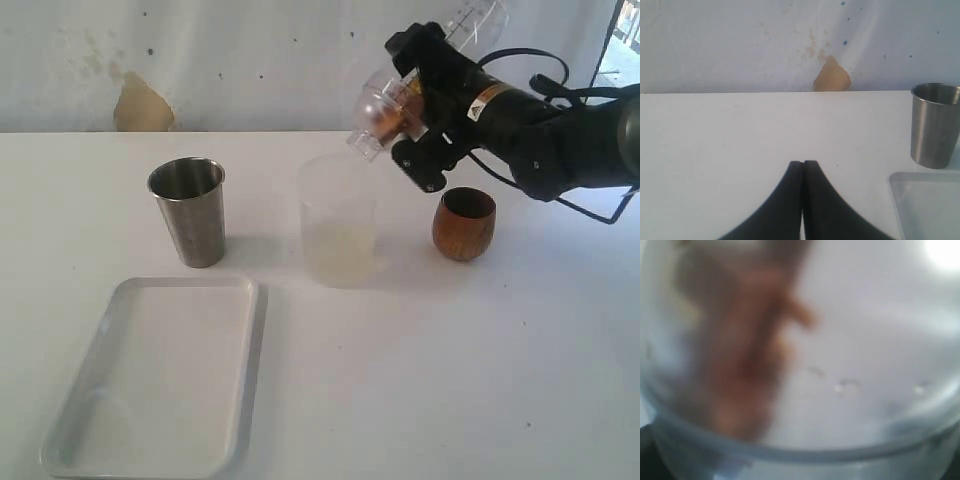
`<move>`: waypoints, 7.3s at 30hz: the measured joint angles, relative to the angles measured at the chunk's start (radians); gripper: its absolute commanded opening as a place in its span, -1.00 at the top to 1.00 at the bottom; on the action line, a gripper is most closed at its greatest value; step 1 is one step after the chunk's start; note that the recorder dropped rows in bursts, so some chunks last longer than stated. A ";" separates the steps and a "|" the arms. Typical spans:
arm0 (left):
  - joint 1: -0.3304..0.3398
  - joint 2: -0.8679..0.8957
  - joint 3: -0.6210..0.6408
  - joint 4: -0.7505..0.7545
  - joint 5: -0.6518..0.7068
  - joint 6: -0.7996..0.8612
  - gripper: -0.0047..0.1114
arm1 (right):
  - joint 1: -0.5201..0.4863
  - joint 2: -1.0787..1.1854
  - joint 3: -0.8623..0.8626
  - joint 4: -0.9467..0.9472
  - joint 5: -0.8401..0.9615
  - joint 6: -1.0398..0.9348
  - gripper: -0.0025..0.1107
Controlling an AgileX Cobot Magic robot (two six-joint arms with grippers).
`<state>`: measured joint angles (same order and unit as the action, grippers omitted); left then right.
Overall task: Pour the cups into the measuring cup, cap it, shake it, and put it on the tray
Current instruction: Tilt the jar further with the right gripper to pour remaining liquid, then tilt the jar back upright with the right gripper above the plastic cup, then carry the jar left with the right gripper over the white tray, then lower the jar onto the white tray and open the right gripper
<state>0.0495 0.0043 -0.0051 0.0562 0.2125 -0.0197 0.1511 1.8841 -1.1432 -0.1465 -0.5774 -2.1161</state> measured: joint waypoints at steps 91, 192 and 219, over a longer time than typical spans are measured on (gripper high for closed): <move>0.000 0.000 0.000 0.000 0.000 0.000 0.91 | 0.009 0.000 0.000 -0.100 -0.087 0.000 0.96; 0.000 0.000 0.000 0.000 0.000 0.000 0.91 | 0.628 0.213 0.135 -0.151 -0.366 2.307 0.43; 0.000 0.000 0.000 0.000 0.000 0.000 0.91 | 0.628 0.211 0.127 -0.165 -0.341 2.303 -0.55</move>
<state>0.0495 0.0043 -0.0051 0.0562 0.2125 -0.0197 0.7794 2.0949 -1.0166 -0.3114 -0.9189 0.1873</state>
